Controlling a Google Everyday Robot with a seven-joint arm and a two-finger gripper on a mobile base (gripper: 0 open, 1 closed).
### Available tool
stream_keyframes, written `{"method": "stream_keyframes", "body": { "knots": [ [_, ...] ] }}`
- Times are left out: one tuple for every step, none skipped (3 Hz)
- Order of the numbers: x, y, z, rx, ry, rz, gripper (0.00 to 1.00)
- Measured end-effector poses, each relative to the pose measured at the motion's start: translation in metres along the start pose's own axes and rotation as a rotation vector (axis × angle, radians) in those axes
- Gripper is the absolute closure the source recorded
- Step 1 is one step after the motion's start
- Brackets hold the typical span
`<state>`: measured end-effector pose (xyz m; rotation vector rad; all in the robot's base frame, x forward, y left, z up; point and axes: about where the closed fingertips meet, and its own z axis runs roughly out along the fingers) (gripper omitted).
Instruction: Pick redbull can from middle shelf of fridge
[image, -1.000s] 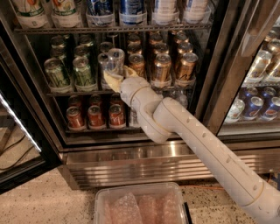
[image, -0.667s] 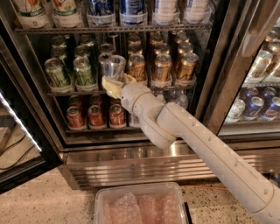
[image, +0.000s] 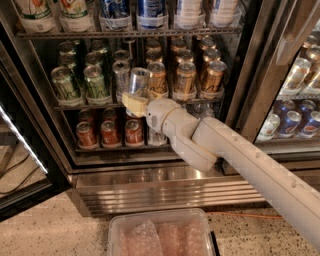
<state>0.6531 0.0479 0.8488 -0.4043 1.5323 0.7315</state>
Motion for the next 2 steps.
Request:
{"method": "stream_keyframes", "body": {
  "knots": [
    [-0.0087,-0.0491,-0.0705,-0.074,0.004,-0.016,1.0],
    [-0.0087,-0.0491,-0.0705,-0.074,0.004,-0.016,1.0]
  ]
}}
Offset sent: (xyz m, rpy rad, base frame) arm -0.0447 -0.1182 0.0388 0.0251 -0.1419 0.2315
